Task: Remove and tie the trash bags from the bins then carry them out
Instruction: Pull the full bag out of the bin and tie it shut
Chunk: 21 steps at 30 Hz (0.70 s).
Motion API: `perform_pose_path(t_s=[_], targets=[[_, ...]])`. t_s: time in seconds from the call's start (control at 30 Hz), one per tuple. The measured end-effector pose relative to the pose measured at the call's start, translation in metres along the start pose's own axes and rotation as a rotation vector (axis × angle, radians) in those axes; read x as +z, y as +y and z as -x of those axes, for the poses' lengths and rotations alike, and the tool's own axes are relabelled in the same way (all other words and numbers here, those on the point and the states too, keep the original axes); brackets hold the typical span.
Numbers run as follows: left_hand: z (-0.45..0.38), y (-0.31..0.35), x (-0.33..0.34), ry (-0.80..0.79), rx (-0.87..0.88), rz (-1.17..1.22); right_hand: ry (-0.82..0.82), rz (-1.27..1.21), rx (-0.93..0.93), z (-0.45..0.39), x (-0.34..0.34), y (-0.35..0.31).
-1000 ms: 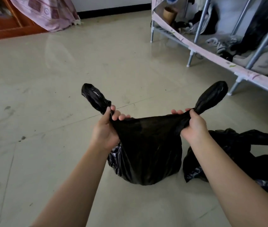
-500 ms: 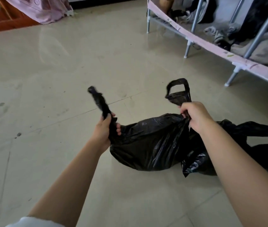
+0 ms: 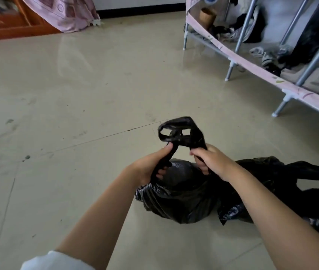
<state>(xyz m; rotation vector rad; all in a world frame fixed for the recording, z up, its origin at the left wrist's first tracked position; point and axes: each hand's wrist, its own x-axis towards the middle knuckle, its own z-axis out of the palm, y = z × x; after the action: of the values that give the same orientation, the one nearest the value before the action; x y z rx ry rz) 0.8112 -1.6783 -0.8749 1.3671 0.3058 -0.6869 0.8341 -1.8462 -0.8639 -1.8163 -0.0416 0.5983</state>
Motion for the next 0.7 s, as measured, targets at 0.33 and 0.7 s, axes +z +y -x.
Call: perform_pose_path(t_s=[0.33, 0.7], targets=[[-0.004, 0.003, -0.013, 0.183, 0.07, 0.429, -0.196, 0.559, 0.064, 0.01, -0.004, -0.007], [-0.003, -0.013, -0.029, -0.092, -0.047, 0.213, 0.145, 0.465, -0.138, 0.002, -0.003, 0.004]])
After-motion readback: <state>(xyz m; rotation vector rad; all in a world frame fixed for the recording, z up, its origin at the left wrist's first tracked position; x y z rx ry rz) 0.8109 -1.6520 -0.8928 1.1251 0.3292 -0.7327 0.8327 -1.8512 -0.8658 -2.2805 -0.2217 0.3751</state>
